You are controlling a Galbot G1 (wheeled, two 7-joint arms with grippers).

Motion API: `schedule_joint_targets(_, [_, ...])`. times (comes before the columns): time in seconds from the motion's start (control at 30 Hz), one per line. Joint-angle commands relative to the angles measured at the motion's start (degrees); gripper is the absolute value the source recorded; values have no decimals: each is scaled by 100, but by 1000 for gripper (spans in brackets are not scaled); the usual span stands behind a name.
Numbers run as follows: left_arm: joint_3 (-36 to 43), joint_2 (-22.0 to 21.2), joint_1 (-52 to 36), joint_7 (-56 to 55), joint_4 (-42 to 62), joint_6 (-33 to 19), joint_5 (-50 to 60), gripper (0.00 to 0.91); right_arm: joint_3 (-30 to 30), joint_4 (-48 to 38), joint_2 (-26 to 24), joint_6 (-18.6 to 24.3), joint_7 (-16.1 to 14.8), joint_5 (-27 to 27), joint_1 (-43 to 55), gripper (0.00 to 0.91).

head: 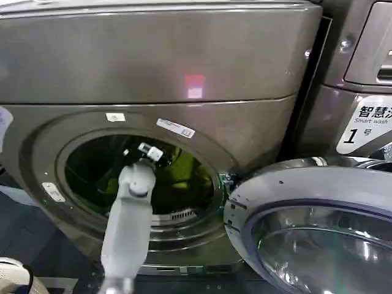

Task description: Grasp the clothes from the dryer.

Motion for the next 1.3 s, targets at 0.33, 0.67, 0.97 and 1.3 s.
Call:
schedule_joint_targets(0.33, [-7, 206, -261, 300, 1202, 140, -488, 907, -49, 22, -1, 16, -6, -21, 4, 907])
schedule_joint_targets(0.67, [-10, 202, -317, 298, 1623, 295, -516, 907, -92, 22, 19, 24, -5, -24, 30, 907])
schedule_joint_targets(0.97, [-19, 194, -351, 249, 1934, 421, -355, 907, -129, 17, 38, 42, -4, -26, 52, 907])
schedule_joint_targets(1.3, [-30, 218, -383, 215, 2184, 448, -374, 907, -118, 24, 46, 40, -1, -21, 46, 907])
